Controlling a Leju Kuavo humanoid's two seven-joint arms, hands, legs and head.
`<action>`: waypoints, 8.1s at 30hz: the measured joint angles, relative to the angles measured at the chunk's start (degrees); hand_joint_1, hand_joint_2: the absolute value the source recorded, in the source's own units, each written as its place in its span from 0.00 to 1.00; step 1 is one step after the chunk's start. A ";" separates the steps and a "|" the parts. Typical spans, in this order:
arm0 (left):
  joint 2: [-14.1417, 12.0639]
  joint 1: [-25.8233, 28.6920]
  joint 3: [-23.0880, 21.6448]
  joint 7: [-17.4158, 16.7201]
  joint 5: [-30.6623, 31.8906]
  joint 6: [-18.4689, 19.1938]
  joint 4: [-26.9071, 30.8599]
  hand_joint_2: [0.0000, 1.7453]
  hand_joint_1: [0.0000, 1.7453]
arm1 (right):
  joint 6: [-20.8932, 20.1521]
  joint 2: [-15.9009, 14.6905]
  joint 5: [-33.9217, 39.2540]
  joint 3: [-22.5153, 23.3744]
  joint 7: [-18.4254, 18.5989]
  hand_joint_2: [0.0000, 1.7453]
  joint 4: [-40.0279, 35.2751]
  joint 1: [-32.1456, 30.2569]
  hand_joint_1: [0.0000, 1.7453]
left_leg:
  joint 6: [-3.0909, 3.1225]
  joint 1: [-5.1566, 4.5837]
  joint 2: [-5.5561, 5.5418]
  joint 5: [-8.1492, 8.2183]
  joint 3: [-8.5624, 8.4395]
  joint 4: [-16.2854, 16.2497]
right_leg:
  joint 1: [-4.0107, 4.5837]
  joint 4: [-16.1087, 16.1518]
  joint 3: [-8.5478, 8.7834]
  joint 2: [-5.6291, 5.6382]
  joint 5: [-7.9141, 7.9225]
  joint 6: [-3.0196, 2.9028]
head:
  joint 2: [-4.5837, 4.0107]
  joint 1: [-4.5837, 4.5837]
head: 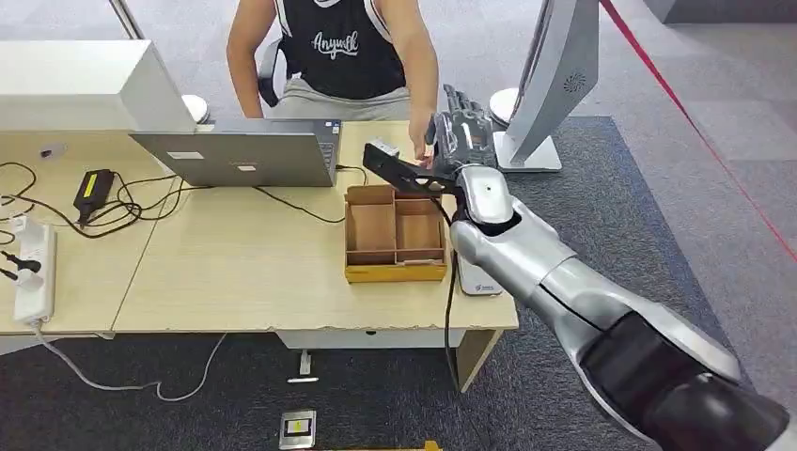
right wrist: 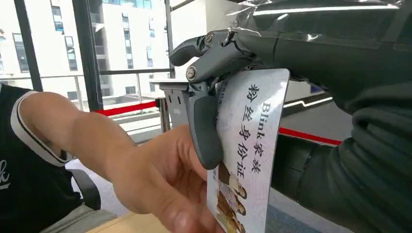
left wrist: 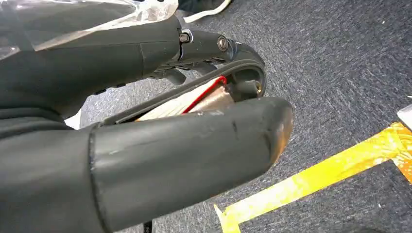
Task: Pass the card to the sensor for recognition and then transmit it.
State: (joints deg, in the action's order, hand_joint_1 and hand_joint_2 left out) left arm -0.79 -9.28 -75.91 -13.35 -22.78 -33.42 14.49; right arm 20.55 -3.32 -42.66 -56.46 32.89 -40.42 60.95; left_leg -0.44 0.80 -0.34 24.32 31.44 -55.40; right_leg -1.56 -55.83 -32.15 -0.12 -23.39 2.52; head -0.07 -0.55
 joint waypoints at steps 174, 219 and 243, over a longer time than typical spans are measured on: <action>-0.02 2.52 2.97 -0.48 -1.88 -1.57 -0.24 0.00 0.00 | 0.92 0.48 -5.25 -0.09 -4.28 1.00 -2.03 -21.38 0.00 | 0.00 0.02 0.06 0.02 0.01 0.01 | 0.02 0.03 -0.03 0.01 -0.03 -0.06 | -0.02 0.00; -0.04 2.53 2.97 -0.39 -2.78 -1.46 -0.24 0.00 0.00 | 0.50 2.56 -1.88 -0.46 -7.37 1.00 0.46 -21.22 1.00 | 0.00 0.02 0.06 0.02 0.01 0.01 | 0.02 0.02 -0.02 0.01 -0.03 -0.06 | -0.02 0.00; -0.04 2.53 2.97 -0.26 -2.47 -1.55 -0.24 0.00 0.00 | 2.47 2.69 -1.64 -1.44 -7.19 1.00 0.61 -21.20 1.00 | 0.00 0.02 0.06 0.02 0.01 0.01 | 0.02 0.02 -0.02 0.01 -0.03 -0.06 | -0.02 0.00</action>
State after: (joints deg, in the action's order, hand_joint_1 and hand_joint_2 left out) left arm -0.83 -6.76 -72.94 -13.62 -25.24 -34.97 14.25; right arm 23.02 -0.63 -44.30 -57.90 25.70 -39.80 39.75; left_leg -0.44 0.82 -0.28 24.34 31.45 -55.39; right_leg -1.55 -55.81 -32.17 -0.12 -23.42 2.47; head -0.09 -0.55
